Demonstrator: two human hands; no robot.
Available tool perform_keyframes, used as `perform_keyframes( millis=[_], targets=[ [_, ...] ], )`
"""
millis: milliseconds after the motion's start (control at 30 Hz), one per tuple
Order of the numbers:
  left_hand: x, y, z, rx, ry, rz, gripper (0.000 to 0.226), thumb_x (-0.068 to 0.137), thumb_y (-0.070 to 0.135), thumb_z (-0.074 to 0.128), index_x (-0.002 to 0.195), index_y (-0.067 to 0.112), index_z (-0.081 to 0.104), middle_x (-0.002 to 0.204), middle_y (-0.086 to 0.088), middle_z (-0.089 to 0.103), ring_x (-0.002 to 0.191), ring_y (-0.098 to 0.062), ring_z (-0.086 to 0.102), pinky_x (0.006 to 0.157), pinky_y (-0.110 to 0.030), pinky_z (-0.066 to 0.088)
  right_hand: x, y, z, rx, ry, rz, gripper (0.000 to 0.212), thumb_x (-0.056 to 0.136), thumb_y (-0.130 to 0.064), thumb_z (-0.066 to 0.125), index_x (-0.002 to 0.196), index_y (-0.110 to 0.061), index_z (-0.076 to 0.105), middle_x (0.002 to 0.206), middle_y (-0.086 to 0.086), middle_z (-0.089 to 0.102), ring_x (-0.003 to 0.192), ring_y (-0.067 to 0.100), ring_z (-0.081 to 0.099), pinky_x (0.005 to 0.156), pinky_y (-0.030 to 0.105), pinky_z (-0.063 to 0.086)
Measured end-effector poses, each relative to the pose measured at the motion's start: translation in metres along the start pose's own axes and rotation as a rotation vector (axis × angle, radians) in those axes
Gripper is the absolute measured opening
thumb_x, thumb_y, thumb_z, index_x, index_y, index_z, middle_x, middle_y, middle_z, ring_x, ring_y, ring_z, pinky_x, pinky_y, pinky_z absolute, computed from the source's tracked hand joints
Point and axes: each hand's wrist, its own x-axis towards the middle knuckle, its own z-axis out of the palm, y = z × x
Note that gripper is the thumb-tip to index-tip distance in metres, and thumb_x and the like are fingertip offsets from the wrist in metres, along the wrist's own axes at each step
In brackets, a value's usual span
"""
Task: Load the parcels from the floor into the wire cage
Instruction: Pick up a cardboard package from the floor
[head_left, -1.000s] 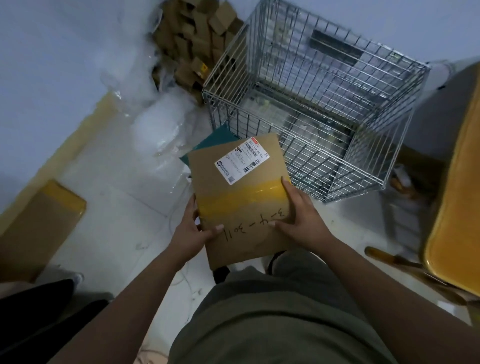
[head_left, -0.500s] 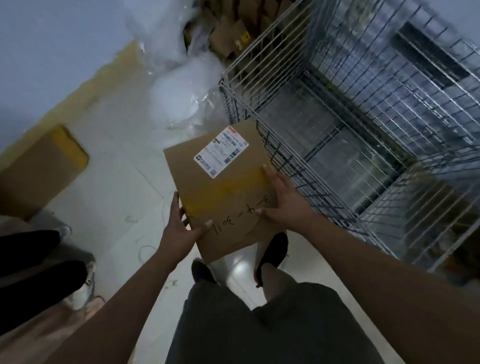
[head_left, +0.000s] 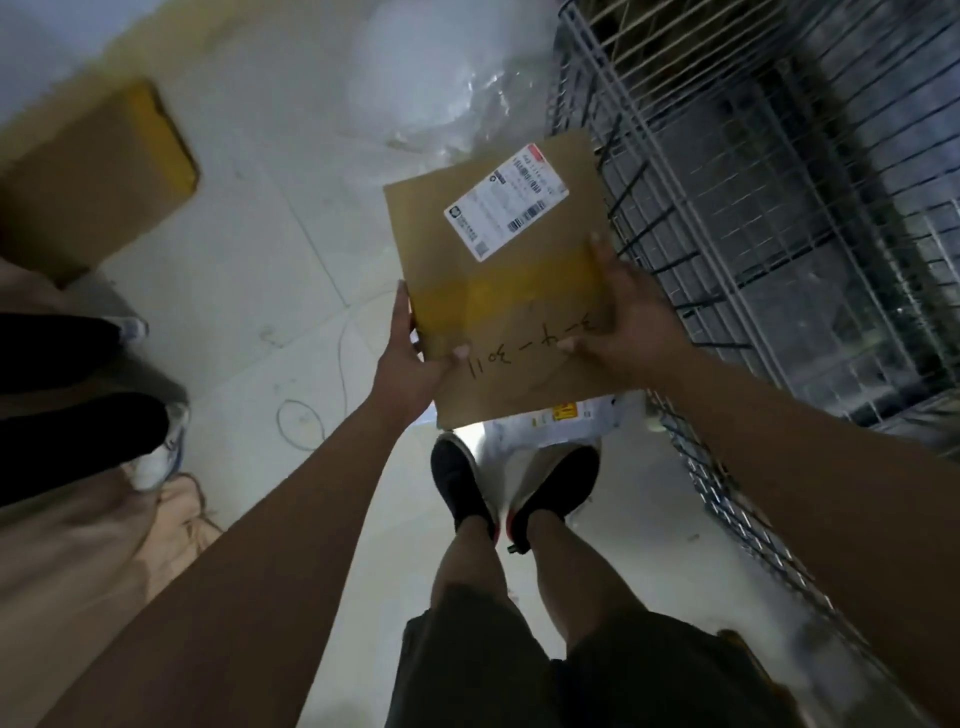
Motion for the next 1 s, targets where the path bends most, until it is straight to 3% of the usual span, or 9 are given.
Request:
perform_keyframes(
  millis=[200, 300, 400, 467, 600, 733, 833, 933, 1000],
  targets=[
    [-0.012, -0.008, 0.007, -0.06, 0.028, -0.041, 0.102, 0.091, 0.05, 0.073, 0.161, 0.047, 0.0, 0.163, 0.008, 0.033, 0.132, -0.014, 0.05, 0.1, -0.035, 0.048, -0.028, -0.002, 0.005, 0.098, 0.15, 0.016, 0.109, 0.081, -0.046, 0.083, 0.16, -0.05, 0.007, 0.159, 0.001, 0.029, 0.143, 0.027, 0.035, 0.112, 0.05, 0.039],
    [-0.025, -0.006, 0.005, -0.102, 0.016, -0.062, 0.099, 0.091, 0.043, 0.074, 0.163, 0.041, 0.004, 0.166, 0.006, 0.028, 0.141, -0.018, 0.045, 0.107, -0.036, 0.045, -0.053, 0.0, 0.004, 0.174, 0.212, 0.049, 0.101, 0.083, -0.047, 0.082, 0.159, -0.049, 0.016, 0.162, -0.003, 0.027, 0.148, 0.022, 0.03, 0.116, 0.047, 0.036],
    [-0.05, 0.011, -0.001, 0.065, 0.031, -0.01, 0.095, 0.086, 0.063, 0.071, 0.158, 0.05, 0.01, 0.169, 0.012, 0.02, 0.151, -0.021, 0.032, 0.119, -0.05, 0.036, -0.08, -0.006, -0.008, 0.239, 0.241, 0.142, 0.097, 0.085, -0.043, 0.081, 0.159, -0.048, 0.019, 0.164, -0.006, 0.025, 0.147, 0.012, 0.028, 0.113, 0.034, 0.031],
    [-0.067, 0.033, -0.007, 0.163, 0.023, 0.071, 0.087, 0.086, 0.066, 0.069, 0.155, 0.052, 0.018, 0.165, 0.02, 0.023, 0.149, -0.017, 0.034, 0.119, -0.051, 0.035, -0.103, -0.014, -0.02, 0.257, 0.229, 0.16, 0.094, 0.084, -0.049, 0.079, 0.156, -0.055, 0.019, 0.164, -0.007, 0.026, 0.146, 0.015, 0.033, 0.114, 0.042, 0.038],
    [-0.108, 0.096, -0.016, 0.237, -0.101, 0.333, 0.047, 0.097, 0.034, 0.07, 0.133, 0.054, 0.047, 0.123, 0.052, 0.046, 0.115, -0.003, 0.056, 0.097, -0.015, 0.046, -0.163, -0.041, -0.059, 0.378, 0.273, 0.191, 0.078, 0.085, -0.049, 0.077, 0.149, -0.057, 0.032, 0.149, -0.013, 0.044, 0.131, 0.015, 0.052, 0.103, 0.044, 0.052],
    [-0.145, 0.166, -0.011, 0.365, -0.335, 0.495, 0.036, 0.1, 0.038, 0.065, 0.133, 0.049, 0.055, 0.126, 0.019, 0.066, 0.089, -0.017, 0.069, 0.072, -0.024, 0.055, -0.226, -0.078, -0.097, 0.372, 0.406, 0.265, 0.072, 0.089, -0.041, 0.076, 0.15, -0.045, 0.039, 0.141, -0.013, 0.05, 0.116, 0.009, 0.059, 0.095, 0.033, 0.055],
    [-0.174, 0.212, -0.002, 0.383, -0.439, 0.646, 0.04, 0.1, 0.031, 0.066, 0.133, 0.05, 0.053, 0.123, 0.015, 0.065, 0.107, -0.008, 0.066, 0.086, -0.025, 0.053, -0.277, -0.107, -0.12, 0.409, 0.499, 0.282, 0.07, 0.092, -0.042, 0.073, 0.153, -0.042, 0.038, 0.143, -0.016, 0.049, 0.113, 0.006, 0.062, 0.093, 0.031, 0.056],
    [-0.199, 0.255, 0.006, 0.376, -0.472, 0.717, 0.042, 0.099, 0.026, 0.067, 0.138, 0.039, 0.059, 0.119, 0.015, 0.067, 0.102, 0.007, 0.063, 0.079, -0.012, 0.049, -0.328, -0.132, -0.138, 0.434, 0.549, 0.315, 0.069, 0.094, -0.04, 0.071, 0.154, -0.042, 0.037, 0.14, -0.01, 0.047, 0.109, 0.01, 0.065, 0.096, 0.035, 0.055],
    [-0.207, 0.277, 0.012, 0.347, -0.516, 0.753, 0.042, 0.099, 0.024, 0.067, 0.136, 0.041, 0.059, 0.118, 0.017, 0.069, 0.102, 0.009, 0.063, 0.085, -0.021, 0.055, -0.349, -0.141, -0.15, 0.431, 0.579, 0.331, 0.071, 0.094, -0.039, 0.072, 0.154, -0.041, 0.036, 0.14, -0.006, 0.047, 0.105, 0.011, 0.066, 0.091, 0.033, 0.057]
  ],
)
